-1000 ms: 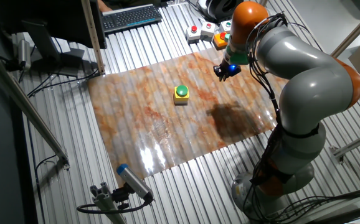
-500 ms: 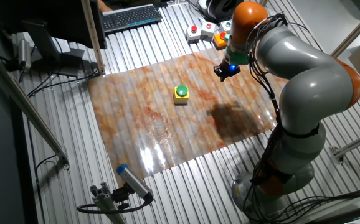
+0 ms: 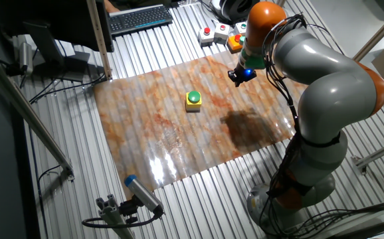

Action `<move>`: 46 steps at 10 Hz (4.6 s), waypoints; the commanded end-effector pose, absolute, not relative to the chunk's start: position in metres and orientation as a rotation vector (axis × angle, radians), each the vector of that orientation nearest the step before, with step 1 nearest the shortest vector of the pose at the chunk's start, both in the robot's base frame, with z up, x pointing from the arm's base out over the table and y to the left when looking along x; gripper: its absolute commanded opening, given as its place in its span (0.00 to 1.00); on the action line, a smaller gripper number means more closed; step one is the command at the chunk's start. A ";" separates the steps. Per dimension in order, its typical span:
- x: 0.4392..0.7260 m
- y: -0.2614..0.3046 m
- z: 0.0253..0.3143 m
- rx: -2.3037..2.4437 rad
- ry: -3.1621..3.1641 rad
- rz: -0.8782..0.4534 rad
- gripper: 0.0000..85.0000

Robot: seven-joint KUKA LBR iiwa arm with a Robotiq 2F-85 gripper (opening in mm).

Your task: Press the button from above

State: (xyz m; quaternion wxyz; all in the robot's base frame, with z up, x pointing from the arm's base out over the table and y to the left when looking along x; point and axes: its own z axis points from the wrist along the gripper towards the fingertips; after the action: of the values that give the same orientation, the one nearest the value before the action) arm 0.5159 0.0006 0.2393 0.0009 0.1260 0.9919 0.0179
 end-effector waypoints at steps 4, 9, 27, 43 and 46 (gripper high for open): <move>0.516 0.001 0.239 0.400 3.112 0.058 0.00; 0.516 0.001 0.238 0.405 3.114 0.066 0.00; 0.516 0.047 0.228 0.507 3.095 0.063 0.00; 0.502 0.125 0.230 0.672 3.063 0.051 0.00; 0.507 0.143 0.237 0.719 3.073 0.047 0.00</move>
State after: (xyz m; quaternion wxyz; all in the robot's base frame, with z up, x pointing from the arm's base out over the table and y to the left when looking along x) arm 0.5069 0.1441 0.2368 -0.0075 0.2284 0.9734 0.0148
